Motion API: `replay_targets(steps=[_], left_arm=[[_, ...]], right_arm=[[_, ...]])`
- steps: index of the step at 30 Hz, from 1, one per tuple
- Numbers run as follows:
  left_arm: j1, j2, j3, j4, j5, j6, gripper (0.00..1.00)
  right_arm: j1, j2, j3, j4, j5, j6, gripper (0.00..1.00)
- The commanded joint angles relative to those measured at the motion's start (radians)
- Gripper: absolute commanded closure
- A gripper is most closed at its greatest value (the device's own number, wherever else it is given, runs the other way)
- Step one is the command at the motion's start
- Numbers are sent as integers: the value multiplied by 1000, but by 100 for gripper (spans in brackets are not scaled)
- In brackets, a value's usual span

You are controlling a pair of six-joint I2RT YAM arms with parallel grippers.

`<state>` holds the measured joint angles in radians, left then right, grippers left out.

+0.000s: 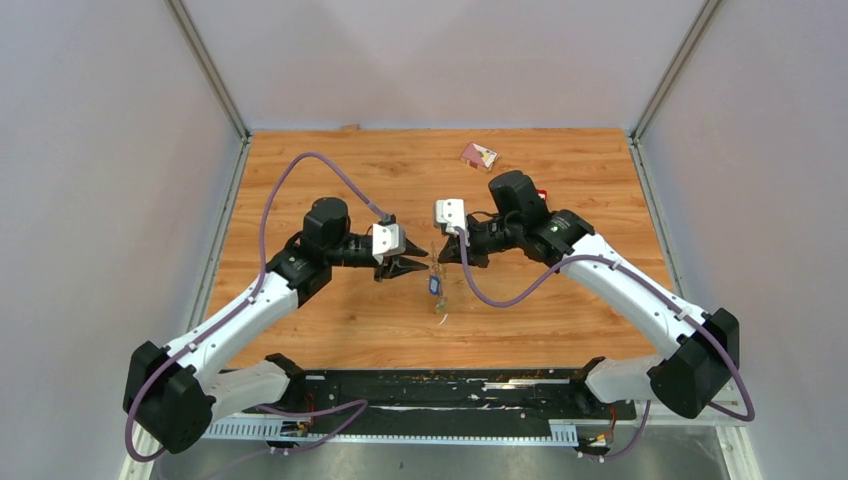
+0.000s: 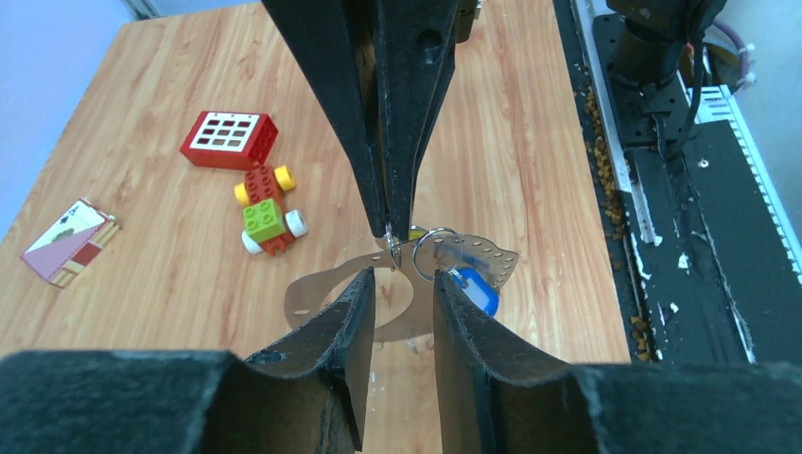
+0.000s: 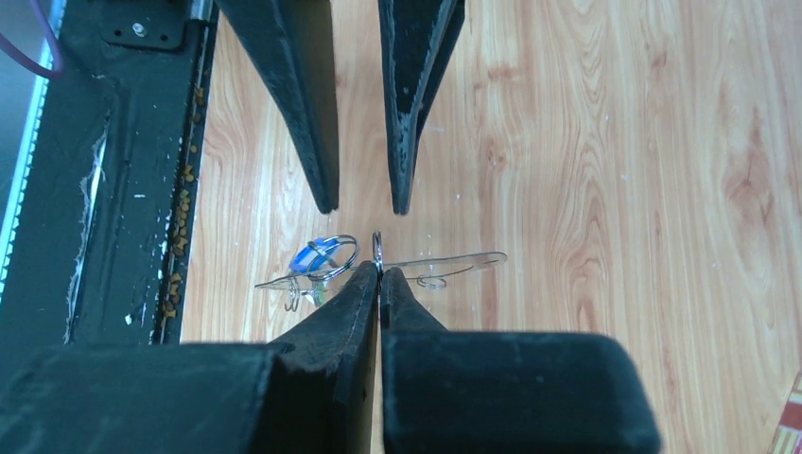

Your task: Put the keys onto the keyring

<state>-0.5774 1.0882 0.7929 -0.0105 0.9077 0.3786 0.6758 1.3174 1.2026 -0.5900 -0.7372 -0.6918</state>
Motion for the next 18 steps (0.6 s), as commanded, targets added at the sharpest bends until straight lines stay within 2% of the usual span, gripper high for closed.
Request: replay_targets(steps=[1, 10, 18], left_arm=[[-3, -5, 51, -27, -5, 65, 62], [-20, 44, 65, 28, -11, 24, 61], [-25, 68, 68, 76, -15, -13, 72]], right_arm=[[13, 8, 48, -24, 60, -23, 100], [16, 9, 35, 19, 46, 20, 100], [24, 14, 22, 41, 36, 32, 100]])
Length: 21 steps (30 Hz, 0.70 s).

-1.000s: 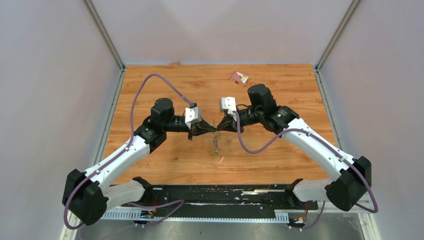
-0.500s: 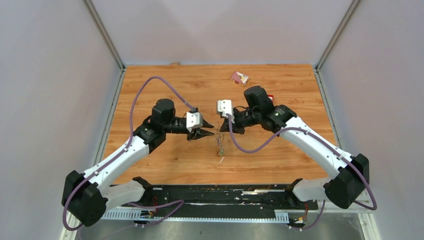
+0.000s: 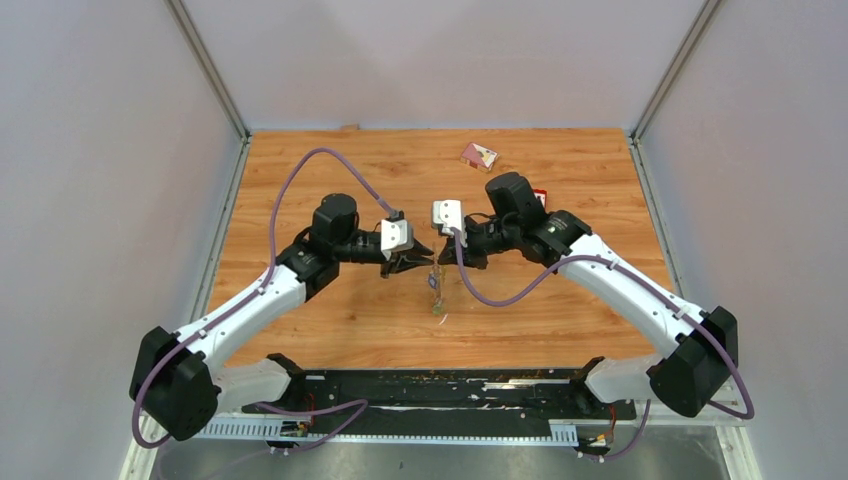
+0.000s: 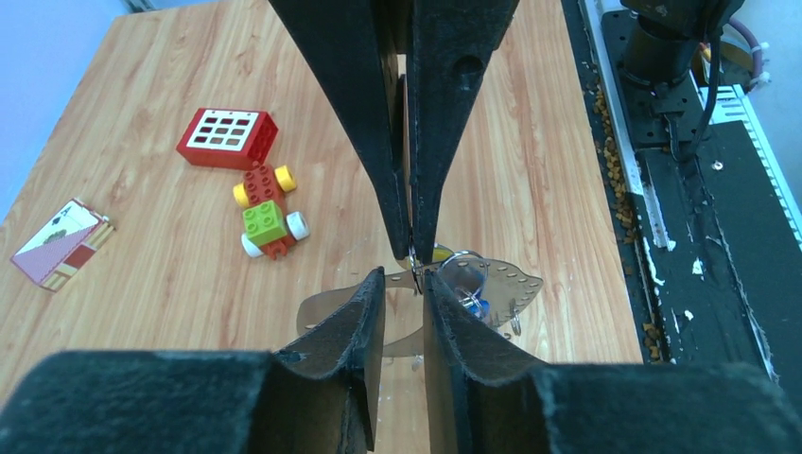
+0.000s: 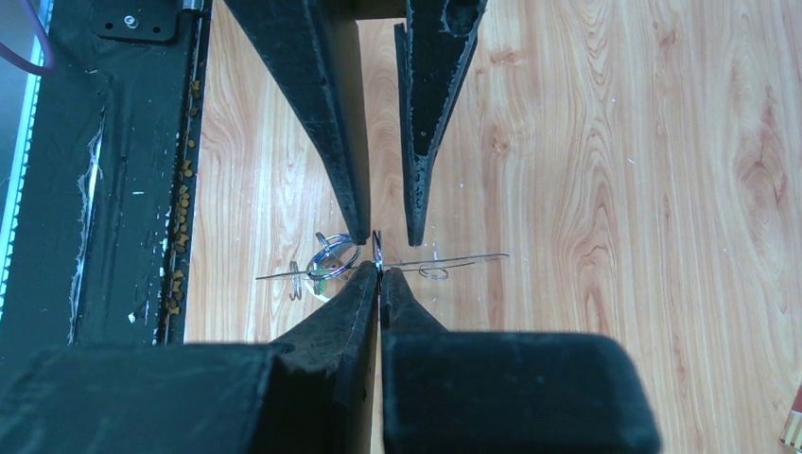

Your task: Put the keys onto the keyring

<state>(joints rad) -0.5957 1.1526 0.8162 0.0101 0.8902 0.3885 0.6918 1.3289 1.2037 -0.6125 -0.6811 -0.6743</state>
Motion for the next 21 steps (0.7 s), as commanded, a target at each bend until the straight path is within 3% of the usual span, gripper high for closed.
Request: replay_targets(steps=[1, 7, 14, 21], left_arm=[[-7, 5, 44, 56, 2, -26, 74], [-9, 15, 46, 60, -4, -33, 82], [-18, 22, 41, 45, -3, -17, 83], [-19, 27, 41, 46, -2, -19, 100]], right_arm=[[7, 3, 20, 65, -20, 15, 100], [8, 3, 17, 68, -24, 15, 100], [8, -4, 13, 76, -21, 17, 100], [8, -1, 7, 78, -23, 18, 100]])
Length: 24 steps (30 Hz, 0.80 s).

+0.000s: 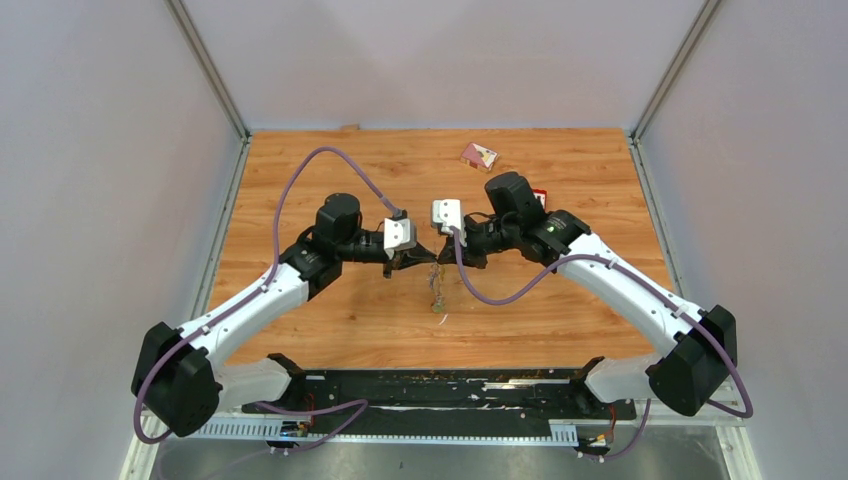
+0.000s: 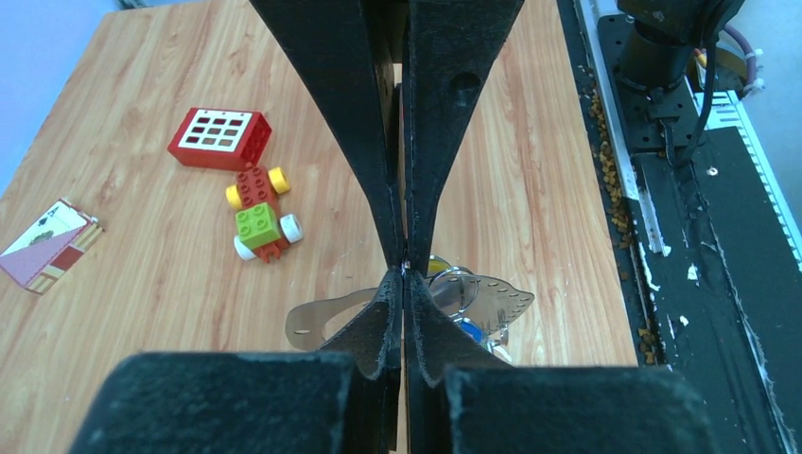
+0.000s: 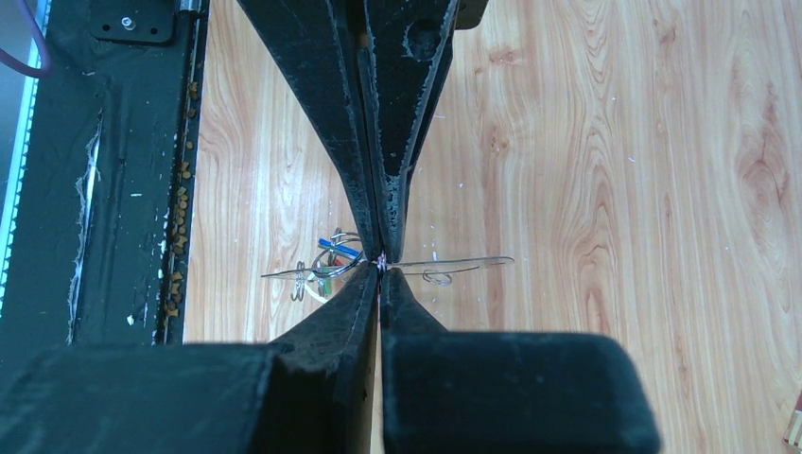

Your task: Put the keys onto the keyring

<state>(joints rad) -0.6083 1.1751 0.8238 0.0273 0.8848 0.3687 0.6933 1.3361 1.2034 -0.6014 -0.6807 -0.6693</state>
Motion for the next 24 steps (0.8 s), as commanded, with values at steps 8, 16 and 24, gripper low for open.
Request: replay_targets(steps=[8, 16, 24], left_arm=[[-6, -46, -21, 123, 8, -80, 100], [-4, -69, -87, 350, 54, -279, 100], [-4, -75, -142, 489, 68, -364, 100]], right_arm=[[4, -38, -14, 83, -4, 10, 80], [-29, -121, -72, 116, -65, 16, 64], [-44, -129, -82, 100, -129, -7, 67]])
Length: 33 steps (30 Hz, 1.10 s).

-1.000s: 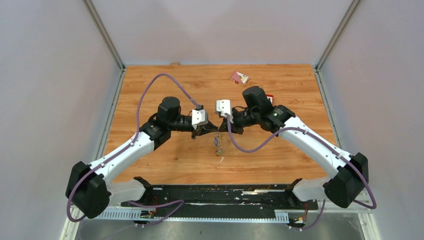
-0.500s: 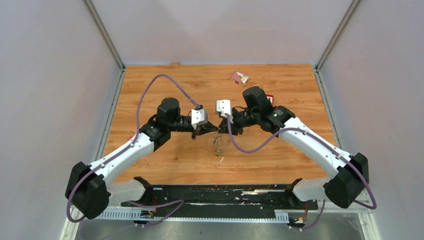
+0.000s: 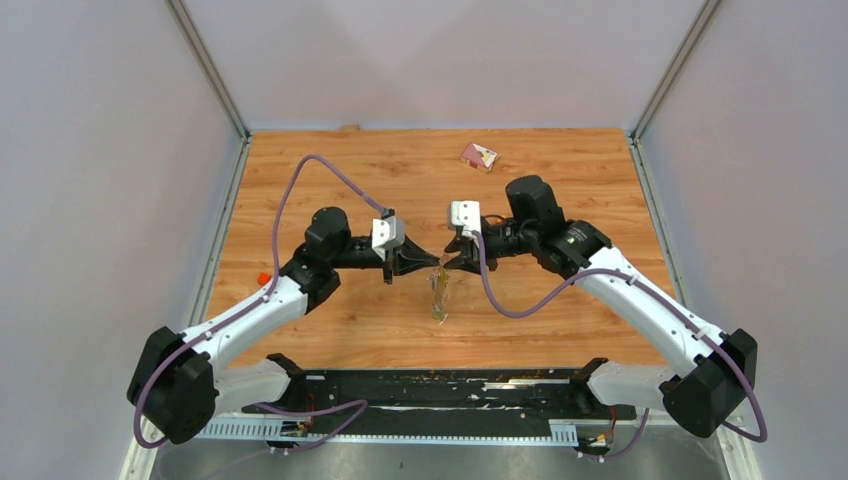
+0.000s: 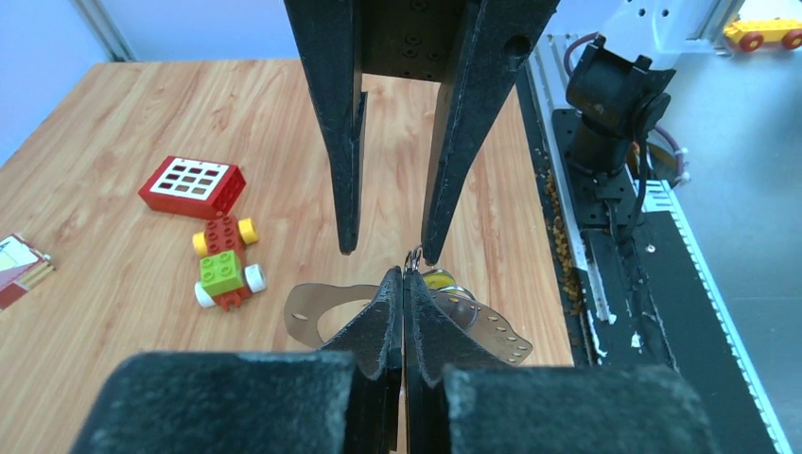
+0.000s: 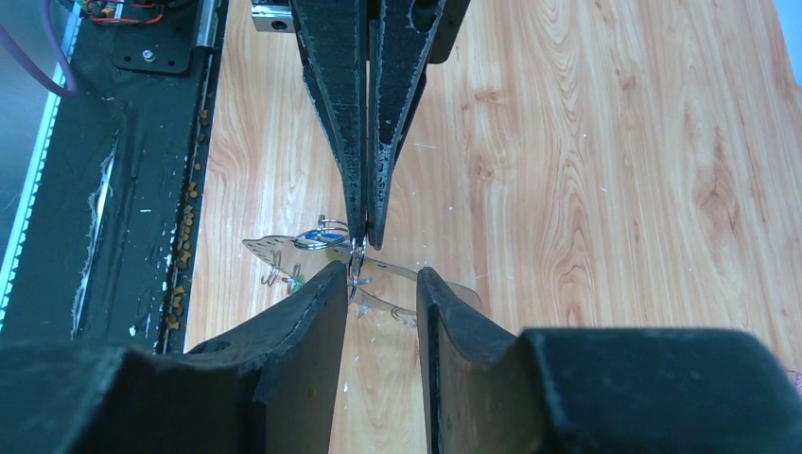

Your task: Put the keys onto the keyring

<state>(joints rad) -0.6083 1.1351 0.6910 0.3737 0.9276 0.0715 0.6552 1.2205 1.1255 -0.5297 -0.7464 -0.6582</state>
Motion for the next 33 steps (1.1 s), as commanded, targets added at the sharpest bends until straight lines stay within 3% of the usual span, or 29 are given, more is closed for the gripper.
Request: replay_targets(steps=[1, 21, 33], left_arm=[[-4, -36, -12, 145, 25, -67, 100], [3, -42, -20, 182, 35, -98, 100], [3, -35, -22, 172, 38, -77, 100]], right_arm=[[-6, -10, -4, 28, -66, -19, 68], [-28, 30, -3, -33, -105, -49, 76], [-29, 14, 33, -27, -123, -27, 71]])
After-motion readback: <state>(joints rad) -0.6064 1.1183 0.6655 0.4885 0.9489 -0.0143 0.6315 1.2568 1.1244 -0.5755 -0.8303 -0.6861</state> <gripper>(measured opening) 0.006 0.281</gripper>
